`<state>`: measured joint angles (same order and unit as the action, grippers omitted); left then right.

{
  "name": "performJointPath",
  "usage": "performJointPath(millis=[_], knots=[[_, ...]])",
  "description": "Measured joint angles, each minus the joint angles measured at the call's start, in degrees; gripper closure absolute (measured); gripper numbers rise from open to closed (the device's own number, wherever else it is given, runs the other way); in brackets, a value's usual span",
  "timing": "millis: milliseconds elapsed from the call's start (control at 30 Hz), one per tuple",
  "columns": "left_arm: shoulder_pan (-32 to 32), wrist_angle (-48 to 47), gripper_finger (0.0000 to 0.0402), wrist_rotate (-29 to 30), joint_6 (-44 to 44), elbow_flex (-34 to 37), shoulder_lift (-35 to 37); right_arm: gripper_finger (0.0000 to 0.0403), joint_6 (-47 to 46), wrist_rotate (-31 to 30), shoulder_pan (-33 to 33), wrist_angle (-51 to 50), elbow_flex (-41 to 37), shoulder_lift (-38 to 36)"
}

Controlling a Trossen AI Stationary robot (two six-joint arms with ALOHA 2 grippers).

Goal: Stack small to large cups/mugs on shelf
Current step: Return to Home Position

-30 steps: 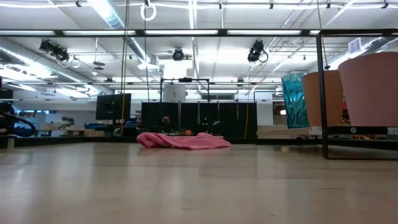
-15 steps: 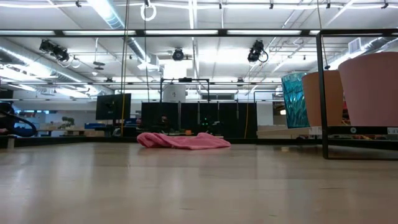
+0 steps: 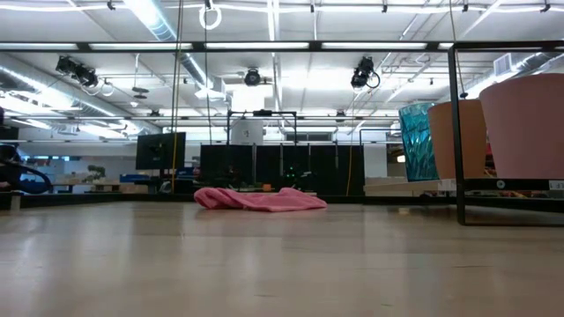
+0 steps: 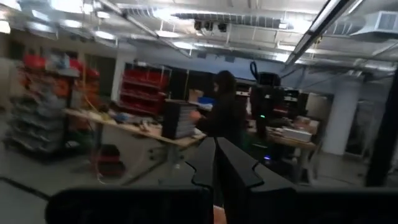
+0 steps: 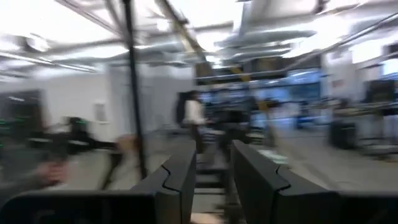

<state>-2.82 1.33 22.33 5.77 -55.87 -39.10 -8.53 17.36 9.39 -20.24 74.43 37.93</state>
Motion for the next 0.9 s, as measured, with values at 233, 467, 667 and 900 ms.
performJointPath(millis=[233, 467, 667, 900], knots=[[17.4, -2.7, 0.0371, -6.3, -4.2, 0.0, 0.2, 0.0294, 4.3, -17.9, 9.3, -8.2, 0.0, 0.0], [33.8, -5.4, 0.0375, -6.6, -4.9, 0.0, 0.1, 0.0294, 9.0, -29.8, 16.8, -9.9, -0.1, 0.0], [45.5, -5.5, 0.0383, -13.3, -4.7, 0.0, -0.7, 0.0294, 12.7, -30.3, 21.8, -4.9, 0.0, 0.1], [56.5, -5.4, 0.0377, -21.7, -2.0, 0.0, -3.9, 0.0294, 12.2, -35.5, 28.4, -2.0, -2.8, -1.5]])
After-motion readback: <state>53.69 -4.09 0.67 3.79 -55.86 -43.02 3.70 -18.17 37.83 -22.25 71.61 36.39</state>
